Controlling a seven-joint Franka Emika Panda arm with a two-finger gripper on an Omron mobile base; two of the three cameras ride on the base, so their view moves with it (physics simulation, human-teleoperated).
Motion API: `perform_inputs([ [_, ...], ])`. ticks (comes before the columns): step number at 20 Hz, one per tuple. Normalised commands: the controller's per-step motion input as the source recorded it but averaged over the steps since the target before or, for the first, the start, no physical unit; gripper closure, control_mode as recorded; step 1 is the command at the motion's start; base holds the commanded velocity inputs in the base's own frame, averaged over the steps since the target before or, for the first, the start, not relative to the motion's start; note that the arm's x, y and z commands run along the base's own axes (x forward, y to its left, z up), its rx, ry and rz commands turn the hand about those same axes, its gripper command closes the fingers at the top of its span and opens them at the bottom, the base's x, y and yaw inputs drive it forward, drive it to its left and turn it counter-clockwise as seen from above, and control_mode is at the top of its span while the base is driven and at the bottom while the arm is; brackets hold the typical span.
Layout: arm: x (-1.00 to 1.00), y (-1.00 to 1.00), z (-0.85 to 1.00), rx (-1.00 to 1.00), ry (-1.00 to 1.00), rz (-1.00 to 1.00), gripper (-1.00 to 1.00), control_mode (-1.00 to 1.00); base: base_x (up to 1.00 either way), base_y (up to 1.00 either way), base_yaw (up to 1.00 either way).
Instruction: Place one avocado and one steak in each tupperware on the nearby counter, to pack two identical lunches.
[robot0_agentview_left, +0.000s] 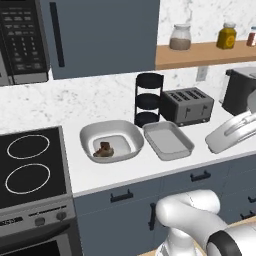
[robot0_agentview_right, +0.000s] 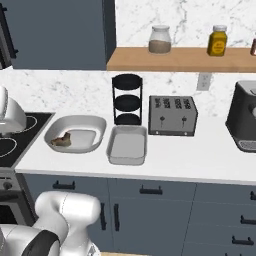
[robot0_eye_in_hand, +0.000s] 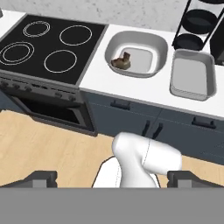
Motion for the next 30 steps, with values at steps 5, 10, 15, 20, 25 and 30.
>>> perform_inputs([
  [5,0.0,0.0,0.0,0.0,0.0,0.0,-1.0,1.0,-0.83,-0.12,0.0],
  [10,0.0,0.0,0.0,0.0,0.0,0.0,-1.0,1.0,-0.72,-0.32,0.0],
  [15,0.0,0.0,0.0,0.0,0.0,0.0,-1.0,1.0,0.13,-0.96,0.0],
  [20,0.0,0.0,0.0,0.0,0.0,0.0,-1.0,1.0,0.09,-1.0,0.04],
  [25,0.0,0.0,0.0,0.0,0.0,0.0,-1.0,1.0,-0.25,-1.0,0.19],
  [30,0.0,0.0,0.0,0.0,0.0,0.0,-1.0,1.0,-0.21,-1.0,0.26],
])
